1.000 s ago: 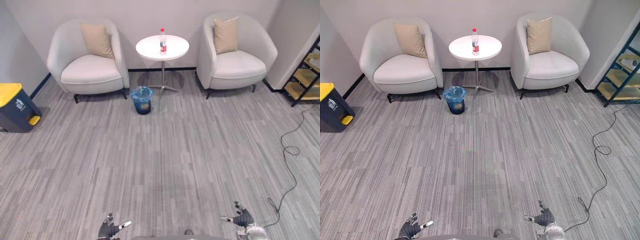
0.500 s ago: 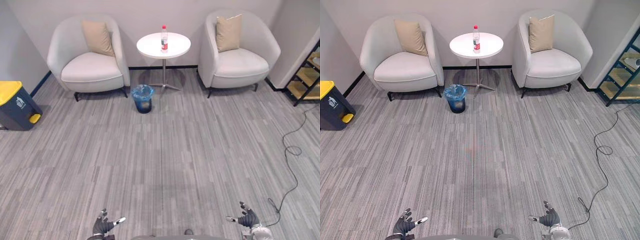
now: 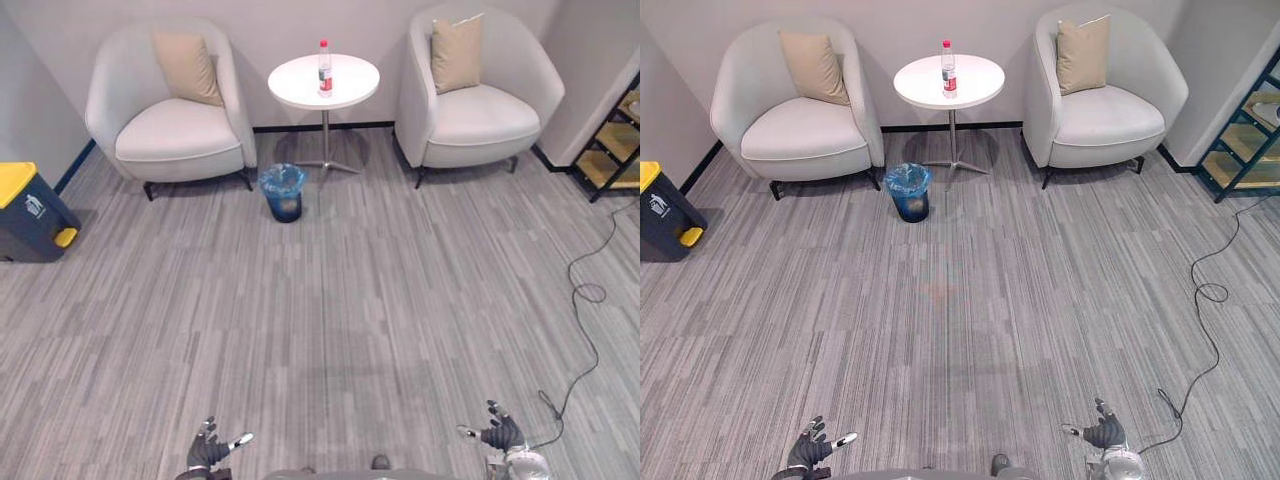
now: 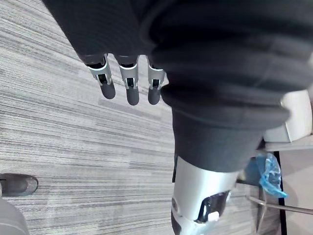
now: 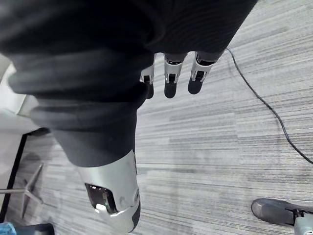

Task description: Gather rubbish on tea table into small bin, then transfer packed bag to large trash can.

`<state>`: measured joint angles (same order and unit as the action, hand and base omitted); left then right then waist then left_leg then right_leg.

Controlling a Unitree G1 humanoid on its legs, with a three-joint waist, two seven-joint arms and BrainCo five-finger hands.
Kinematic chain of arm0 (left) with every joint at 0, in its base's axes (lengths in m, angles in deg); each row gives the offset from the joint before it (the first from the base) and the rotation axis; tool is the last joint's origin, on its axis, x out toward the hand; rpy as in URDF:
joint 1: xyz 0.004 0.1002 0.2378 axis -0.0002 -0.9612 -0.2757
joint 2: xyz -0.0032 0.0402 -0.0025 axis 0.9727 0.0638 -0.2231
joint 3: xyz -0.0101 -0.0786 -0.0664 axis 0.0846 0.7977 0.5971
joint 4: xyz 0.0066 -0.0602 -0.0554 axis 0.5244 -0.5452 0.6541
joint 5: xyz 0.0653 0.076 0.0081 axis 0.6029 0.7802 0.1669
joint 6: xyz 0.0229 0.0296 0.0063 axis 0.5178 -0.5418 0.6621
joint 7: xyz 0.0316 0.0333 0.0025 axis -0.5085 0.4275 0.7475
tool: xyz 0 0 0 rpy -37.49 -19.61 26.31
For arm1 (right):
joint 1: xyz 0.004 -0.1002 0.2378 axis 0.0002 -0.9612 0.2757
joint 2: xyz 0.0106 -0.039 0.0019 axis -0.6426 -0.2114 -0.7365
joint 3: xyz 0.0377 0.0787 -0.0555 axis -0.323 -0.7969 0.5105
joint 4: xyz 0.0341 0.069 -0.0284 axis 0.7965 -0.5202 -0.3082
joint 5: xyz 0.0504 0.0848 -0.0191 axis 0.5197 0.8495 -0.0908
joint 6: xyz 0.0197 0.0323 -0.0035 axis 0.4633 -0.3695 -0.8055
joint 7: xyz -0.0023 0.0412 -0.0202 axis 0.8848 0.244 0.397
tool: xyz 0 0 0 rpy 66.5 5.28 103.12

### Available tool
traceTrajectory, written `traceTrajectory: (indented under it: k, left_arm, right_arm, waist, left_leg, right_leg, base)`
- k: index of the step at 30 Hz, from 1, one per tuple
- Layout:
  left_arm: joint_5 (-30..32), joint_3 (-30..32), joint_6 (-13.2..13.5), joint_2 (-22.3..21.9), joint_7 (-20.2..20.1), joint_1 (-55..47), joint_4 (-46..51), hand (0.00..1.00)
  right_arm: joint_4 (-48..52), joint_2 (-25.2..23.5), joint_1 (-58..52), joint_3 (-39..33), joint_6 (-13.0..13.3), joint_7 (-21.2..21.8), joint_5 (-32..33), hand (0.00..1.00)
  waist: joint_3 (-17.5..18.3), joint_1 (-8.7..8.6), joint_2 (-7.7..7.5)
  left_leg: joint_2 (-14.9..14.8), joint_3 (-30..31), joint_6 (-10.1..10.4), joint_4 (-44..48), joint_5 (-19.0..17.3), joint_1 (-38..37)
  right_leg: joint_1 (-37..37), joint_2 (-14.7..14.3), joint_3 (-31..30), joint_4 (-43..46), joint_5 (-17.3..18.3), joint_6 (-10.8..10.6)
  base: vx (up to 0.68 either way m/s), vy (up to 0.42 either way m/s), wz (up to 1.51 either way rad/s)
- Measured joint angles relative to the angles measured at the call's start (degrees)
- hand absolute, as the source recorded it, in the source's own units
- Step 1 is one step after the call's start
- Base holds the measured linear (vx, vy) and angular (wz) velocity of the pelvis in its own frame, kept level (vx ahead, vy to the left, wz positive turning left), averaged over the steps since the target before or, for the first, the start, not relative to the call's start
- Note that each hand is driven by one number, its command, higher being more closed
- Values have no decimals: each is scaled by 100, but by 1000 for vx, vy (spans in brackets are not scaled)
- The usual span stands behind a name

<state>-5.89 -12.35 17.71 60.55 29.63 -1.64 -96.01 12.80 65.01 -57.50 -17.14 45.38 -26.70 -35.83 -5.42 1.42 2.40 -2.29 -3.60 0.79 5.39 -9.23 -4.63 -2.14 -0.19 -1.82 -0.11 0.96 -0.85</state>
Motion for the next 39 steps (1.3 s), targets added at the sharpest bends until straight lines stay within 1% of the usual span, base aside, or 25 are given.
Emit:
traceTrajectory:
  k: [4,6,7,8,9,11,14,17,18,19,20,21,22,23,25,27,30,32,33,34,35,36,37,38,39]
  left_arm:
    - [-5,2,-3,-34,13,-7,133,0]
    - [-6,-2,-7,-48,13,-22,257,0]
    - [-9,-12,-14,-50,17,-7,279,0]
    - [-8,-29,-23,-49,23,-3,288,0]
    - [-8,-107,-41,-9,39,20,321,0]
    - [-8,-184,-63,27,80,67,326,0]
    - [-12,-179,-105,29,140,114,324,0]
    - [-16,-180,-98,31,146,330,328,0]
    - [-19,-183,-99,32,147,359,326,0]
    - [-17,-187,-102,-23,141,404,312,0]
    - [-13,-188,-99,-20,134,426,315,0]
    - [-11,-187,-99,-15,138,496,316,0]
    - [-11,-178,-98,-22,139,504,319,0]
    - [-10,-179,-103,-83,127,467,328,0]
    - [-10,-170,-101,-86,110,389,363,0]
    - [-12,-165,-98,-73,110,237,574,0]
    - [-16,-159,-93,-152,111,99,863,0]
    - [-22,-33,-91,-322,114,74,925,0]
    - [-47,10,-94,-439,118,71,922,0]
    - [-69,11,-91,-487,126,6,923,0]
    - [-72,14,-91,-483,130,-90,918,0]
    - [-82,64,-100,-468,135,-189,893,0]
    - [-125,71,-104,-477,143,-261,890,0]
    - [-143,54,-105,-479,142,-274,891,0]
    - [-182,44,-106,-402,134,-249,884,0]
  right_arm:
    - [-1,-22,90,3,-15,-104,1,0]
    - [-1,-68,92,6,-25,-120,1,0]
    - [-1,-102,99,21,-30,-121,1,0]
    - [4,-124,108,29,-31,-121,0,0]
    - [17,-220,54,38,-38,-123,1,0]
    - [17,-249,-10,117,-67,-106,0,0]
    - [87,-230,115,130,-62,-107,0,0]
    - [270,-180,274,129,-39,-114,1,0]
    - [286,-165,264,129,-38,-128,5,0]
    - [287,-131,280,127,-43,-143,12,0]
    - [323,-149,309,127,-41,-145,20,0]
    - [424,-188,320,128,-32,-142,38,0]
    - [451,-216,329,140,-29,-136,38,0]
    - [450,-189,319,223,-18,-151,65,0]
    - [443,-216,324,378,-21,-162,147,0]
    - [396,-311,444,545,-10,-232,221,0]
    - [353,-308,588,525,-8,-252,282,0]
    - [302,-292,761,503,-4,-257,355,0]
    - [196,-291,871,504,-2,-265,392,0]
    - [120,-318,874,542,-8,-267,394,0]
    - [120,-353,848,557,-7,-265,391,0]
    - [119,-475,783,576,-19,-267,388,0]
    - [141,-580,664,585,-18,-271,388,0]
    - [177,-624,628,584,-14,-273,388,0]
    - [189,-696,625,578,-5,-274,385,0]
  waist:
    - [-19,108,58]
    - [-57,111,38]
    - [-122,114,13]
    - [-157,105,22]
    - [-218,64,23]
    - [-340,49,-6]
    - [-434,-81,-6]
    - [-673,-225,27]
    - [-687,-293,-8]
    - [-685,-362,85]
    - [-680,-372,123]
    - [-696,-369,148]
    - [-710,-362,171]
    - [-808,-349,339]
    - [-864,-218,344]
    - [-946,63,195]
    - [-979,387,125]
    - [-1031,588,103]
    - [-1021,731,171]
    - [-997,830,218]
    - [-972,875,215]
    - [-854,912,69]
    - [-688,916,-203]
    - [-626,932,-297]
    - [-638,920,-436]
  left_leg:
    - [-65,-197,-52,626,-492,312]
    - [-50,-232,-117,1028,-776,404]
    - [-37,-273,-165,1234,-956,391]
    - [-36,-263,-210,1288,-1040,366]
    - [24,-189,-326,1292,-1183,144]
    - [58,-162,-373,1239,-1241,-135]
    - [-37,-26,-355,841,-1262,-600]
    - [-296,205,-177,451,-1224,-953]
    - [-387,351,16,453,-1282,-1061]
    - [-607,527,115,616,-1317,-1091]
    - [-677,573,217,811,-1261,-1010]
    - [-702,627,412,1459,-1059,-794]
    - [-736,633,415,2259,-716,-495]
    - [-946,611,323,4012,536,154]
    - [-1072,472,159,5355,375,684]
    - [-739,247,-51,6241,-183,1524]
    - [-55,203,-149,4601,-495,2617]
    - [253,265,19,2775,-305,2965]
    - [328,373,193,1572,59,3023]
    - [320,327,213,1063,116,3031]
    - [286,307,110,1160,219,3039]
    - [304,98,-169,1662,619,3093]
    - [361,-160,-271,1869,691,3081]
    - [375,-274,-365,1937,624,3028]
    - [480,-305,-612,2096,301,2802]
  right_leg:
    - [378,-60,-218,585,371,-125]
    - [716,-47,-268,1512,829,-197]
    - [949,-25,-266,2293,1069,-360]
    - [1122,-9,-199,2764,1110,-414]
    - [1665,139,115,4028,1181,-472]
    - [1891,359,528,4436,1369,-411]
    - [2408,501,1132,3799,1368,-306]
    - [2864,364,1265,2458,681,-222]
    - [2918,335,1262,2371,66,13]
    - [2985,268,1378,2826,124,347]
    - [3032,249,1434,3042,348,436]
    - [3014,209,1510,3348,710,542]
    - [2833,114,1524,3372,948,605]
    - [2097,-205,1520,2857,1080,693]
    - [1463,-492,1362,2315,1046,758]
    - [405,-587,939,1532,990,853]
    - [-499,-502,554,704,982,859]
    - [-856,-408,274,369,1100,787]
    - [-1079,-383,134,236,1257,735]
    - [-1379,-390,-45,168,1507,663]
    - [-1540,-389,-134,211,1677,659]
    - [-1655,-243,-216,526,1963,615]
    - [-1406,-68,-228,1276,2078,559]
    - [-1212,-24,-220,1899,2096,478]
    - [-643,59,-176,3418,1832,-186]
  base:
    - [26,37,-34]
    - [84,46,-12]
    - [72,47,-10]
    - [169,71,8]
    - [173,56,28]
    - [279,40,30]
    - [409,-19,35]
    - [516,-145,54]
    - [702,-287,59]
    - [604,-267,46]
    - [612,-292,22]
    - [621,-305,5]
    - [778,-365,-7]
    - [662,-294,-22]
    - [511,-179,-52]
    - [684,-152,-84]
    - [649,-53,-66]
    - [519,56,-67]
    - [591,149,-81]
    - [610,186,-78]
    - [683,236,-62]
    - [784,235,-41]
    - [966,241,-33]
    - [953,222,-29]
    - [896,220,-11]
